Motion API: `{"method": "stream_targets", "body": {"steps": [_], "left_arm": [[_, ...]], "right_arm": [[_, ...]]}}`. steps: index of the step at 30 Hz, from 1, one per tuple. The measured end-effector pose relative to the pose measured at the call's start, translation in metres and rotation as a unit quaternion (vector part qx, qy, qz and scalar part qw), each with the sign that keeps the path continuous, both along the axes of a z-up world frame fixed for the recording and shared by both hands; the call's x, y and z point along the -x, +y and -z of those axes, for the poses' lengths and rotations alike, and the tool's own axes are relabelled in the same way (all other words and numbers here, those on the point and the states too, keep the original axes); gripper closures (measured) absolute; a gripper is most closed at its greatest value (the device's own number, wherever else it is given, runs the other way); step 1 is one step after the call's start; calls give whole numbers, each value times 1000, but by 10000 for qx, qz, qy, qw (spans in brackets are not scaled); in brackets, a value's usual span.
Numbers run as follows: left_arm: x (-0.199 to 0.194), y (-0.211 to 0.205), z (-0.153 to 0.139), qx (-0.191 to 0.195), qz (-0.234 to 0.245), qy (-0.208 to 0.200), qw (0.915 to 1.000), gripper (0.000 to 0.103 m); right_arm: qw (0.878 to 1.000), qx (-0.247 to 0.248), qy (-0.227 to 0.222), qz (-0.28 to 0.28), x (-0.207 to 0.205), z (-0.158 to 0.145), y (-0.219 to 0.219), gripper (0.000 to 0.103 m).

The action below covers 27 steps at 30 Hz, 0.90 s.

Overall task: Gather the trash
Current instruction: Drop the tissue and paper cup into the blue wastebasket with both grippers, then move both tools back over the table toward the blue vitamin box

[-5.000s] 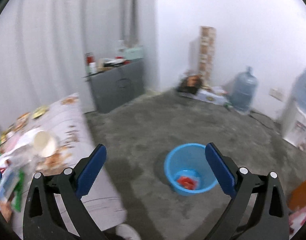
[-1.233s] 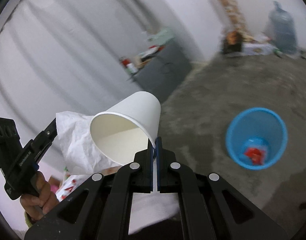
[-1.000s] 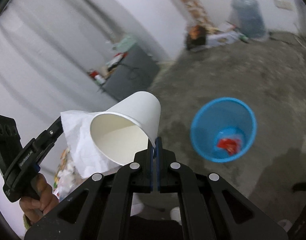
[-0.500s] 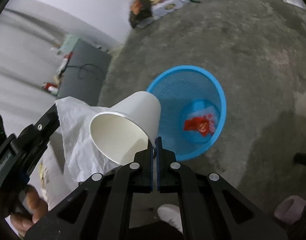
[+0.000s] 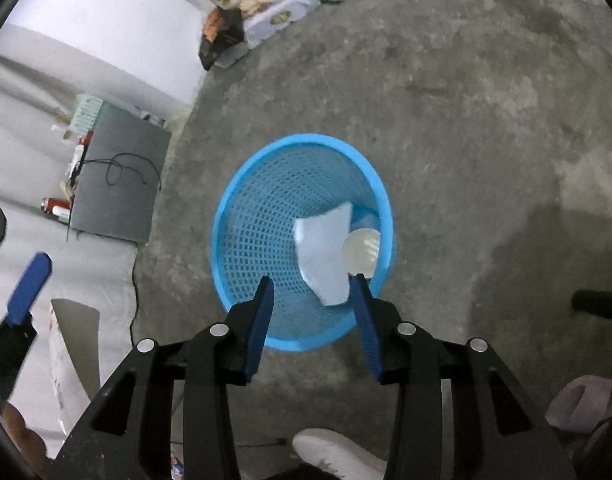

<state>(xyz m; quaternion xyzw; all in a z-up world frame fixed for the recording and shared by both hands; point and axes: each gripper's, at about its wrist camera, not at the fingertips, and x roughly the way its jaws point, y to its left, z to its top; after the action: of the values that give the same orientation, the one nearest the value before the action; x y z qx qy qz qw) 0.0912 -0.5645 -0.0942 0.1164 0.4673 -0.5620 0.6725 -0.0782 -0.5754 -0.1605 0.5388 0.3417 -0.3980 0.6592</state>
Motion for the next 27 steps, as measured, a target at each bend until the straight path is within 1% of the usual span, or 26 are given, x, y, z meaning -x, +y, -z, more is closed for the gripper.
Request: {"method": "stream_targets", "body": {"steps": [2, 4, 5, 6, 7, 8, 9, 12, 15, 17, 19, 23, 27], "left_arm": [[7, 16, -19, 200, 80, -103, 9997, 37], [12, 32, -38, 351, 133, -235, 9990, 34], [15, 47, -52, 453, 151, -328, 9983, 33], [16, 57, -60, 515, 153, -366, 9979, 32], [17, 68, -69, 572, 134, -417, 9974, 30], [16, 83, -79, 627, 101, -460, 9969, 29], [15, 95, -88, 673, 53, -479, 9966, 27], [11, 138, -112, 839, -220, -576, 9946, 23], [7, 185, -129, 899, -532, -698, 9921, 21], [3, 212, -136, 891, -726, -790, 9902, 20], [0, 237, -140, 861, -909, -836, 9886, 20], [-6, 294, -148, 857, -1450, -994, 9807, 20], [-13, 345, -156, 831, -1860, -1109, 9727, 18]], "right_arm": [[9999, 160, 43, 1, 2, -12, 9, 59], [9991, 413, 120, -60, -2, -31, 20, 53], [9985, 525, 142, -110, -4, -38, 24, 46], [9976, 650, 179, -172, -7, -48, 29, 39], [9960, 821, 199, -282, -11, -60, 37, 36], [9943, 968, 208, -401, -16, -71, 43, 31], [9923, 1103, 224, -512, -20, -81, 48, 29], [9835, 1550, 228, -904, -37, -112, 67, 16], [9730, 1957, 226, -1206, -52, -135, 87, 9], [9641, 2209, 304, -1439, -63, -148, 102, 8], [9571, 2357, 389, -1638, -75, -154, 115, 8], [9439, 2602, 431, -1986, -92, -159, 139, 8], [9295, 2862, 608, -2245, -109, -166, 159, 8]]}}
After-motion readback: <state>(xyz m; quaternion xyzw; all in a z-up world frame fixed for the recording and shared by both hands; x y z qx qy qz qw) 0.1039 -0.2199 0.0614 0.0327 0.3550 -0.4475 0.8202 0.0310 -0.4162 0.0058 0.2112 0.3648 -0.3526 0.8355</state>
